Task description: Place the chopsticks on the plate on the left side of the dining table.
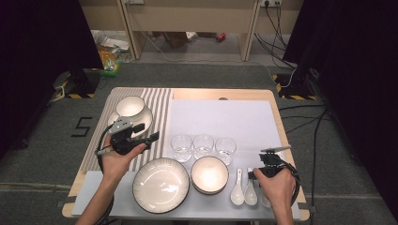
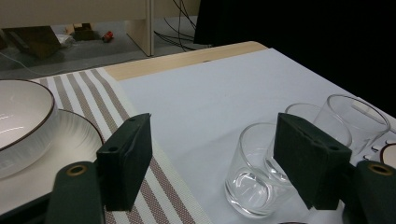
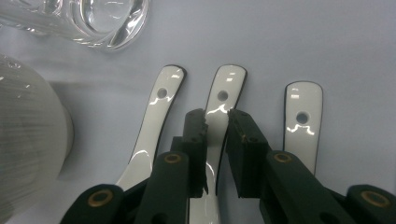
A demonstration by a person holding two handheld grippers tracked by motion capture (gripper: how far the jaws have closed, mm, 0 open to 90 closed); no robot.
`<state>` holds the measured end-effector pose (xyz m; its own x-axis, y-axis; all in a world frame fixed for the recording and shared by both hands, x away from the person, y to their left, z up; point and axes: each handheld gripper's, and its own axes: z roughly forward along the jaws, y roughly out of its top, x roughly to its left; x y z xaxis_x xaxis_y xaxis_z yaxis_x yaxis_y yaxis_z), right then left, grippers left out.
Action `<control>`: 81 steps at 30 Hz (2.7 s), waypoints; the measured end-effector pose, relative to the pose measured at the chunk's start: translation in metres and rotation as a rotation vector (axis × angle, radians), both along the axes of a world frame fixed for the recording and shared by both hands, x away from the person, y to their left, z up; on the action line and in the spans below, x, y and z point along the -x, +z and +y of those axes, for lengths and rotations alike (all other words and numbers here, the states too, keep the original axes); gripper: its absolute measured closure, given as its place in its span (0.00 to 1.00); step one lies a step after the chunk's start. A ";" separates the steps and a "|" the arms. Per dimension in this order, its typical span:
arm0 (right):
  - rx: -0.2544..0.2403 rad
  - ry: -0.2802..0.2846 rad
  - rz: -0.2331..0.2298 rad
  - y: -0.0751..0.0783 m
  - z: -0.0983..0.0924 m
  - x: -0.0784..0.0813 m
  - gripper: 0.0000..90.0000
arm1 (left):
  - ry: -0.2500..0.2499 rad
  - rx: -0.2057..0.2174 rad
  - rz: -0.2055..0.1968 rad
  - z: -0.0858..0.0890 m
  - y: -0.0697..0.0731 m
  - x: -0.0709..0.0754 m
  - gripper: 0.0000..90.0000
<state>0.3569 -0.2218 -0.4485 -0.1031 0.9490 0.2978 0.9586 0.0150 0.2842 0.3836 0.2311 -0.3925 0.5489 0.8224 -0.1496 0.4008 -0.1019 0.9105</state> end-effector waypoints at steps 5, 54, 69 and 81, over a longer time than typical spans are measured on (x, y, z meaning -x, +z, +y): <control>-0.003 -0.024 0.009 0.000 0.002 0.001 0.85 | 0.002 -0.001 -0.001 0.001 0.000 0.000 0.30; -0.041 -0.002 -0.182 0.023 0.009 0.009 0.96 | -0.010 0.017 -0.005 0.000 0.005 -0.002 0.31; -0.039 0.017 -0.275 0.036 0.011 0.013 0.96 | -0.022 0.018 -0.004 -0.002 0.007 -0.005 0.31; -0.029 0.025 -0.361 0.047 0.009 0.013 0.96 | -0.026 0.024 -0.020 -0.003 0.012 -0.007 0.33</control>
<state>0.3437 -0.2124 -0.4018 -0.2302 0.9364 0.2647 0.7956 0.0245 0.6053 0.3909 0.2277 -0.3803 0.5730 0.8041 -0.1581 0.3802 -0.0899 0.9205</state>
